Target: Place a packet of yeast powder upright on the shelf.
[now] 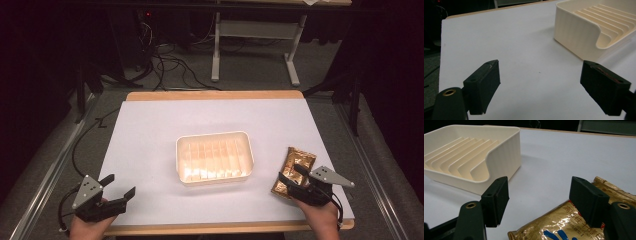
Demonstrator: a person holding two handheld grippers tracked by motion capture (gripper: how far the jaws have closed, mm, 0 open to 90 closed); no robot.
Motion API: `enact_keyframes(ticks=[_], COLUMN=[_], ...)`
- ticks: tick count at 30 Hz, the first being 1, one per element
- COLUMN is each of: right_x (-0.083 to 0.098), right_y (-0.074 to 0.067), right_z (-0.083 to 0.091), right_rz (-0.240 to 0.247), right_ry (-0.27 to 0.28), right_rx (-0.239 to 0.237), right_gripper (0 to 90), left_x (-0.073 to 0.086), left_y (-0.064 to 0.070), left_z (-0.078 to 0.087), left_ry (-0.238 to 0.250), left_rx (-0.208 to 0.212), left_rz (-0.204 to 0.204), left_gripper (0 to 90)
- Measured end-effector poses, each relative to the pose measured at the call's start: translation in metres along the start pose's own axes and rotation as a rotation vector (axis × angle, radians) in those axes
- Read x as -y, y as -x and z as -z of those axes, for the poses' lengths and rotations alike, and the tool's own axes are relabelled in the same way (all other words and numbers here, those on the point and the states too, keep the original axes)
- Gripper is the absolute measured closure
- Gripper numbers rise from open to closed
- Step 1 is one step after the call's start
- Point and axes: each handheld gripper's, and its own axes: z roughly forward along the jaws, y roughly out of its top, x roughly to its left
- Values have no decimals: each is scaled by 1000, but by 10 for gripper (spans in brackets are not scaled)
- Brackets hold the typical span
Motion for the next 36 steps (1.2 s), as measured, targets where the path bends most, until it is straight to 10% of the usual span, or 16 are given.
enact_keyframes(ticks=[19, 24, 29, 36], right_x=[15, 24, 36, 36], right_y=[33, 48, 64, 73], right_z=[26, 30, 20, 1], right_rz=[-95, -135, -148, -171], right_ry=[-10, -59, -185, -250], right_rx=[116, 175, 239, 241], right_gripper=[471, 559, 871, 900], left_x=[-8, -9, -10, -7], left_y=[5, 6, 6, 4], left_z=[-16, -19, -20, -16], left_ry=[-6, -8, -9, -12], left_rx=[38, 46, 51, 38], left_rz=[-25, -30, -31, -27], left_gripper=[170, 170, 170, 171])
